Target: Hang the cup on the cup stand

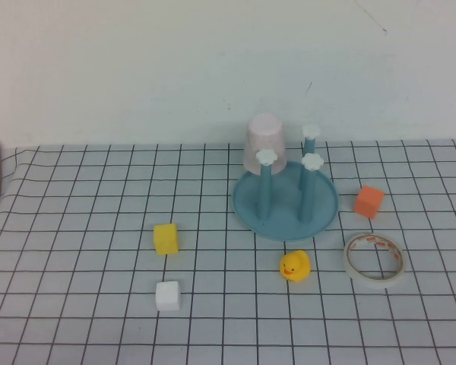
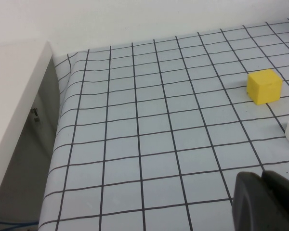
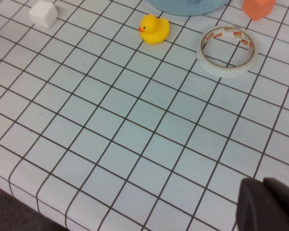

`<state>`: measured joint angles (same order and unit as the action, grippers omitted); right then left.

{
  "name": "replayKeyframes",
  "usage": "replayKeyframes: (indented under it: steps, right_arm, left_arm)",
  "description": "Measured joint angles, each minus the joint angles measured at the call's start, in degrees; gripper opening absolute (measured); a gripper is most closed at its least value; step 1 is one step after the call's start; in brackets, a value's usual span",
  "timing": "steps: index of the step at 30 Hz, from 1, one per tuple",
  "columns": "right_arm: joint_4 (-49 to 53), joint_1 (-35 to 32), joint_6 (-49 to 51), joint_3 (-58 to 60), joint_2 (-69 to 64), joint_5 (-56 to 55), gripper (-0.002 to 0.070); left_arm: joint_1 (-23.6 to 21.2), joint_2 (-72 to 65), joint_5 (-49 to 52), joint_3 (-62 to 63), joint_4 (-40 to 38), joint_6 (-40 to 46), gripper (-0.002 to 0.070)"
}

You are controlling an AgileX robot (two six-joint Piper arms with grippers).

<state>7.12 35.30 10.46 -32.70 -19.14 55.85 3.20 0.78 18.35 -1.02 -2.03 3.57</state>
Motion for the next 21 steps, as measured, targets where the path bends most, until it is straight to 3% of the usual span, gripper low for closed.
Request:
replayKeyframes:
  steps: [5,11,21]
  right_arm:
    - [-0.49,-1.97,0.0,0.0,2.44,0.1,0.0]
    - [-0.09,-15.04,-0.84,0.75,10.68,-2.32,0.0]
    - [2.05,-33.79,-1.31,19.06,19.97,-31.13,0.0]
  left_arm:
    - [0.0,0.0,0.0,0.0,0.0,0.0,-0.0001]
    - [0.0,0.0,0.0,0.0,0.0,0.0,-0.0001]
    - [0.0,0.0,0.0,0.0,-0.03,0.0,-0.0001]
